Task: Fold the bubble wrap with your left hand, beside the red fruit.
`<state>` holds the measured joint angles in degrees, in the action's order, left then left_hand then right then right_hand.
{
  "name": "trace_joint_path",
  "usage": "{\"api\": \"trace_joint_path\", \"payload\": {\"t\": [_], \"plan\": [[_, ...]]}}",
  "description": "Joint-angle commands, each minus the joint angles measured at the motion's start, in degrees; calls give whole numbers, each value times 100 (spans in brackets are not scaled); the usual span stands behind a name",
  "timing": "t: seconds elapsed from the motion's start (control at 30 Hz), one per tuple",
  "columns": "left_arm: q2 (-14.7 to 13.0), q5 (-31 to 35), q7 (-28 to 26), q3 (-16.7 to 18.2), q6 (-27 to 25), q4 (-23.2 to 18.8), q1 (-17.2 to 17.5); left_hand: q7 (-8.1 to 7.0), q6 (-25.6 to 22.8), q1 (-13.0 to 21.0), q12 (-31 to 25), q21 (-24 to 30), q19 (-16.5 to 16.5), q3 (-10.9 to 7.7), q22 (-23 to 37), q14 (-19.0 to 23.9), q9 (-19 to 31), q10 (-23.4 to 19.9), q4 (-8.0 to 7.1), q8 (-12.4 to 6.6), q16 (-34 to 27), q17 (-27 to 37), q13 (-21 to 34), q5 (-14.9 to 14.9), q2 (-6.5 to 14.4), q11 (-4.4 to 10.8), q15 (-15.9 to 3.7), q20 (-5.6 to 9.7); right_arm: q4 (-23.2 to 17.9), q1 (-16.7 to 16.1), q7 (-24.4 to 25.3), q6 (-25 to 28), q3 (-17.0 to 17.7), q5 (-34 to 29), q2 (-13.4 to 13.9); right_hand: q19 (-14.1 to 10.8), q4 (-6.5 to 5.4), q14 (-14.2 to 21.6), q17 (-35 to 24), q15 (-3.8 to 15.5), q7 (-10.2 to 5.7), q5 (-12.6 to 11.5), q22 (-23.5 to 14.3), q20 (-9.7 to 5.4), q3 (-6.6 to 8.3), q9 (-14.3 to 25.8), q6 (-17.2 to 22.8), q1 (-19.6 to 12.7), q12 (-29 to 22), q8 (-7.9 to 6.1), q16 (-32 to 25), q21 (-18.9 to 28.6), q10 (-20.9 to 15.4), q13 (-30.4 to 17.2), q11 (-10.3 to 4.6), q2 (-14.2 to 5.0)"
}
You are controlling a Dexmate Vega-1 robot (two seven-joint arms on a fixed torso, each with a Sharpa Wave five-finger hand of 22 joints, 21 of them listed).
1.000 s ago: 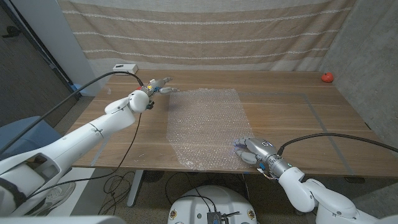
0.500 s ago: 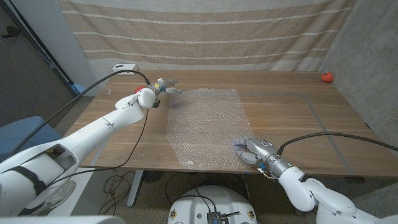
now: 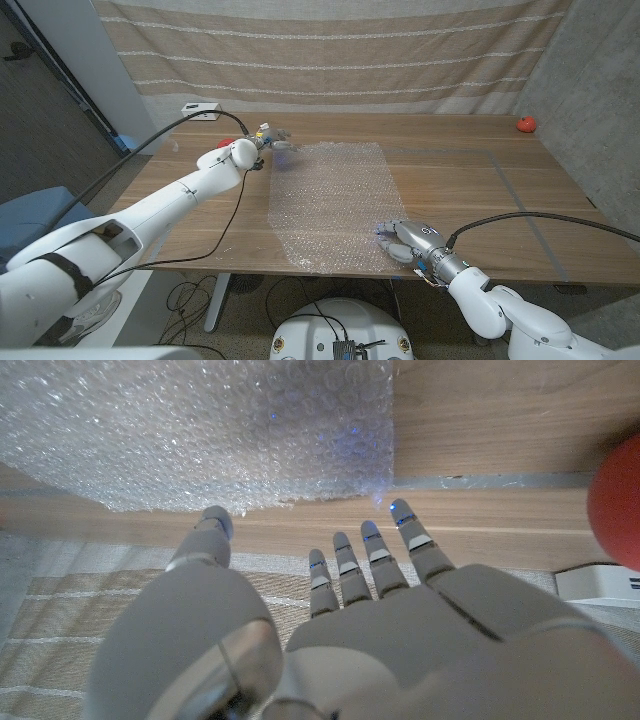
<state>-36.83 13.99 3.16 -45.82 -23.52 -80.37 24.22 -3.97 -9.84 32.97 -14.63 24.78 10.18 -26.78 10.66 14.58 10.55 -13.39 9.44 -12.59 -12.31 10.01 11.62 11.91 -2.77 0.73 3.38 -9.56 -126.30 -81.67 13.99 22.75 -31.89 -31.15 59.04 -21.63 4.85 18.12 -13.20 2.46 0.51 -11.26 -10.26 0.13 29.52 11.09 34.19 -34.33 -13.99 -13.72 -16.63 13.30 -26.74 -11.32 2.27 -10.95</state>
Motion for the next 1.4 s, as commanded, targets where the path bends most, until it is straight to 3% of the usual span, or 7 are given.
{"api": "trace_joint_path", "payload": {"t": [0.03,0.3,0.43,0.67,1.03,1.27,1.4], "plan": [[159,205,184,-346,-525,181,-286,-4,-24,88,-8,-1,127,28,13,97,16,8,-17,5,-28,29,17,-3,-16,-31,31,-29,60,40,47,-55,-16,118,27,-32,-18,37,-18,142,5,-46,-23,6,15,11,44,-55,-19,-16,-46,8,-39,-29,9,-22],[160,558,285,-681,-854,181,-434,-23,3,207,-86,109,545,127,34,617,27,-282,-68,78,-135,41,52,-30,3,-48,-108,-100,98,104,44,-104,-37,143,27,-34,-22,31,-26,141,6,-48,-23,8,11,11,54,-67,-9,2,-48,5,-36,-30,5,-19],[227,541,233,-690,-893,284,-435,12,-87,486,-118,234,929,56,47,971,29,-447,-43,74,-202,52,74,-21,214,-90,-249,16,108,132,30,-126,-29,172,38,-34,-23,33,-30,146,0,-49,-23,8,10,11,66,-74,-6,9,-51,4,-40,-30,4,-18],[336,472,38,-672,-674,430,-411,255,-458,1333,-256,599,1931,-112,45,2009,34,-1115,58,20,-393,42,102,-98,596,-20,-793,652,135,182,14,-131,-38,199,20,-34,-19,31,-34,145,5,-50,-23,11,6,12,81,-86,0,19,-52,1,-42,-31,5,-11],[472,482,-727,-518,-352,493,-221,575,-2317,2334,-516,943,2496,-471,57,3022,71,-2298,48,-465,-399,12,133,-189,937,314,-1221,1111,161,236,2,-102,-35,225,12,-38,-22,31,-42,144,10,-52,-23,14,-1,13,91,-99,7,41,-56,-2,-50,-32,-1,-10],[570,580,-1872,-197,-334,207,168,568,-3619,2774,-992,1151,2425,-592,115,4117,137,-3586,28,-826,-770,167,357,-182,1302,517,-1396,935,177,273,-19,-87,-32,251,18,-41,-23,31,-46,138,12,-52,-24,15,-6,13,96,-104,13,52,-58,-3,-47,-32,8,-7],[548,548,-2246,-32,-124,35,324,589,-3780,2890,-1103,1158,2232,-527,139,4127,157,-3816,1,-861,-907,339,450,-191,1351,574,-1404,796,185,284,-19,-96,-15,279,33,-42,-25,37,-49,146,15,-52,-24,15,-9,14,108,-108,11,56,-62,-4,-62,-32,26,-8]]}}
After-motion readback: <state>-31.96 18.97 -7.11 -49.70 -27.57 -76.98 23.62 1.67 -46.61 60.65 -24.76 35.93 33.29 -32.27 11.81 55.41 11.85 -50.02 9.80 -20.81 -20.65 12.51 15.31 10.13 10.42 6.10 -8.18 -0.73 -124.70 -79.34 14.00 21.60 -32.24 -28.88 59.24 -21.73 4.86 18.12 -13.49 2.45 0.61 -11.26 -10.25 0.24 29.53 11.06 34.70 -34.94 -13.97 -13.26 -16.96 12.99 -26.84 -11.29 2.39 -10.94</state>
